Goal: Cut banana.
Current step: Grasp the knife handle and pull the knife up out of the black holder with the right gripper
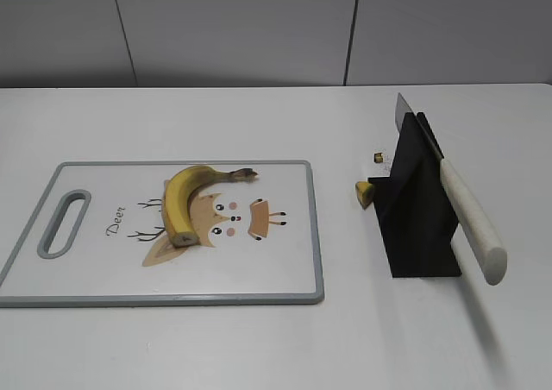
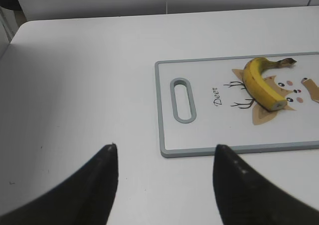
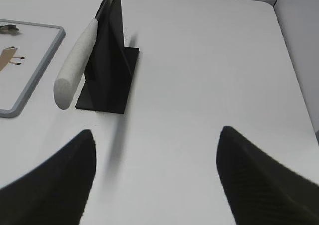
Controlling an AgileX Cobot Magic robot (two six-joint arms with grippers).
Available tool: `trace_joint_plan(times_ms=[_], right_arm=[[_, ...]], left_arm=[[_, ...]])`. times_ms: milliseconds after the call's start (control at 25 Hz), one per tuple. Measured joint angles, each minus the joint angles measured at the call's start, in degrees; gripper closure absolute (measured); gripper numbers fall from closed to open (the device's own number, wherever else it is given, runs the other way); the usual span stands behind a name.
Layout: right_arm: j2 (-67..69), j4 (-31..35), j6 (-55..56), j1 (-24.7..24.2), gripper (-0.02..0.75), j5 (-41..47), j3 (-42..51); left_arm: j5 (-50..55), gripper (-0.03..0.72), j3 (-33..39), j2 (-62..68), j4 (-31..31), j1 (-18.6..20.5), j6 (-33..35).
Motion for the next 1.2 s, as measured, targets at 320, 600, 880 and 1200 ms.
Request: trace_joint_plan(times_ms=[320,600,880,1200], right_arm=[[0.0,0.0,0.0,0.0,0.167,0.0,0.0],[0.0,-0.2,0.0,0.0,0.167,0.1,-0.1],[8.3,-0.3,0.0,0.0,0.167,6.2,-8.6],[23.6,-0.7,3.9,0.0,0.167,13.8,-20.2]], left_arm=[[0.0,0.107,0.0,0.0,0.0,0.0,0.0],[0.0,0.107,0.0,0.0,0.0,0.0,0.0],[0.0,0.110,0.0,0.0,0.0,0.0,0.0],[0.0,0.111,0.0,0.0,0.0,0.0,0.0]])
